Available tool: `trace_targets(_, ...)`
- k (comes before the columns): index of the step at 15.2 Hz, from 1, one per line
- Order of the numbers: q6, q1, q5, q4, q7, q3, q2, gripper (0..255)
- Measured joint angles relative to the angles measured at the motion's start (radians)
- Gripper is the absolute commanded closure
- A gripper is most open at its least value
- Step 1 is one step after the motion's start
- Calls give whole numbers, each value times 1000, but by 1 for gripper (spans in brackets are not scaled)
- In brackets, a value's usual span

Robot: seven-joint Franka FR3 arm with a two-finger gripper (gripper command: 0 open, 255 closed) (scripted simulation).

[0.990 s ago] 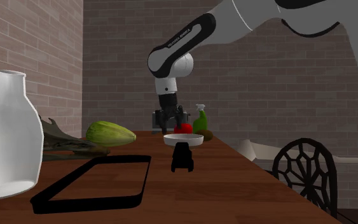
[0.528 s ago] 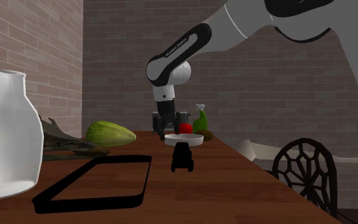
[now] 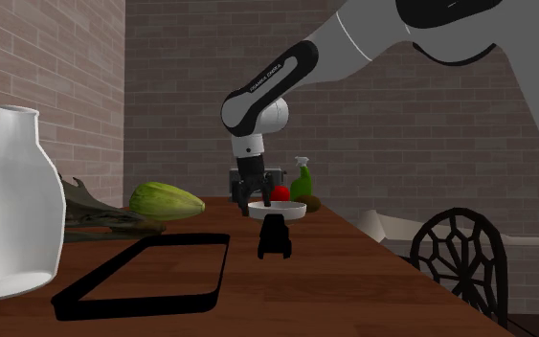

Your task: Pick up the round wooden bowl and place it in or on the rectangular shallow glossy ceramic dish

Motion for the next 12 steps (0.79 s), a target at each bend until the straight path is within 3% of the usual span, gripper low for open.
trace_targets(1, 0, 0, 0, 0, 0, 0, 0, 255)
trace_targets(12, -4, 0, 0, 3, -1, 0, -2, 255)
